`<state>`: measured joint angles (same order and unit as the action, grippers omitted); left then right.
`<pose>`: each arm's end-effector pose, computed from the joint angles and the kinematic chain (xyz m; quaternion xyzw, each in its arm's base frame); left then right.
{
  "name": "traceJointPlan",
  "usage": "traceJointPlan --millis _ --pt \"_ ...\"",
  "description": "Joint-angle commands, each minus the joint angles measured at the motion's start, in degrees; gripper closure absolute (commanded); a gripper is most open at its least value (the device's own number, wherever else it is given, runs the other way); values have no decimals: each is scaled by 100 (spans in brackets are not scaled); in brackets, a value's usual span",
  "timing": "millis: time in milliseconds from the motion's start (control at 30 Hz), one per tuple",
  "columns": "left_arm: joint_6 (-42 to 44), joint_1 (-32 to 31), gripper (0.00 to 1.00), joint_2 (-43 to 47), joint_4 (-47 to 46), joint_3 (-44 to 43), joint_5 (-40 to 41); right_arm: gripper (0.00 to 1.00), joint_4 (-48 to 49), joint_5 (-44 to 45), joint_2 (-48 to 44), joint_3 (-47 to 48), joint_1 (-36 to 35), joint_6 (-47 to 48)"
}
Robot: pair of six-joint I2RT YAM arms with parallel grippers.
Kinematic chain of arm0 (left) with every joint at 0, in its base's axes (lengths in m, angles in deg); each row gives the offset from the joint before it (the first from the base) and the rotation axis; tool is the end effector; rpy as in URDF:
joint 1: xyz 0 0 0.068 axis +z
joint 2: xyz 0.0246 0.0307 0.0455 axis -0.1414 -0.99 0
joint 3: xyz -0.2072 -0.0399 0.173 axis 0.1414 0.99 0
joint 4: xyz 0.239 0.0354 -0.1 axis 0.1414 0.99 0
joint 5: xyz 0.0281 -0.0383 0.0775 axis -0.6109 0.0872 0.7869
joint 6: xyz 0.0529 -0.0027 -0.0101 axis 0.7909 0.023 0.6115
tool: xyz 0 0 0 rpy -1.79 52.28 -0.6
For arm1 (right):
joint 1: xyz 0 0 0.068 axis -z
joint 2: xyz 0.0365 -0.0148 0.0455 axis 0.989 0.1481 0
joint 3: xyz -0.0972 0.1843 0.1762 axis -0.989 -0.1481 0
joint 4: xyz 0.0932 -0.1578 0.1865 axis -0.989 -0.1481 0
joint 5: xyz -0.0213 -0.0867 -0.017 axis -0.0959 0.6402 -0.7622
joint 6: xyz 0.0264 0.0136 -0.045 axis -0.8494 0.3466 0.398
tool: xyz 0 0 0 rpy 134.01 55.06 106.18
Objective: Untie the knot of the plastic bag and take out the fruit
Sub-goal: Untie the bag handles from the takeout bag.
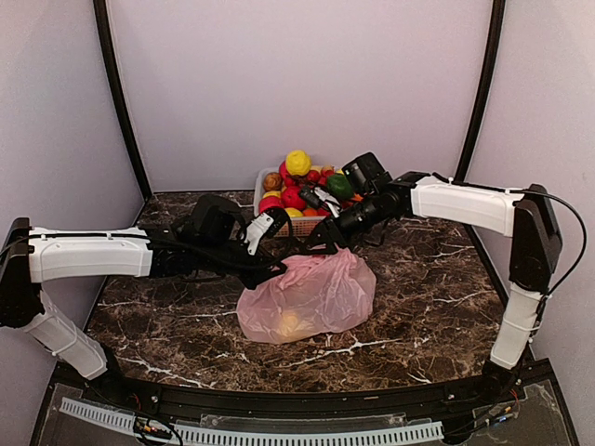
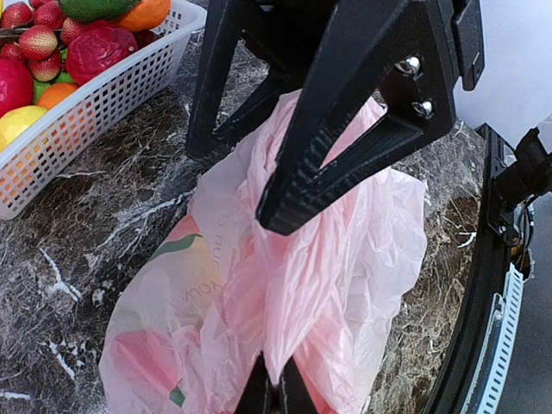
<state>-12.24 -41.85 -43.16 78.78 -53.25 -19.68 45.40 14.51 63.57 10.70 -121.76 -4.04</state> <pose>0.2079 -0.2590 0.2629 0.3603 0.7868 -0.3166 0.3884 0.2989 0.2817 0.2695 -0.4341 0.7780 0.3933 0.2272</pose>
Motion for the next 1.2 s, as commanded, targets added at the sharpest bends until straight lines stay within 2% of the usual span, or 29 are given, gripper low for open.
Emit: traceJointPlan --millis 0,200,433,567,633,800,1167 --pt "97 32 99 190 253 -18 68 49 -229 -168 62 74 28 130" --pt "90 41 99 193 302 -15 193 60 -236 -114 -23 -18 36 121" --pt "65 71 99 228 338 7 306 61 -233 -111 -203 -205 34 82" --pt "35 99 99 270 343 42 376 68 -232 -70 -344 -363 28 47" --pt "24 110 99 283 347 53 385 75 -218 -50 -401 -440 30 28" --pt "10 126 99 297 352 63 425 100 -62 162 -553 -604 28 -104" --pt "-155 246 99 498 351 225 700 100 400 1413 -984 -953 39 -525"
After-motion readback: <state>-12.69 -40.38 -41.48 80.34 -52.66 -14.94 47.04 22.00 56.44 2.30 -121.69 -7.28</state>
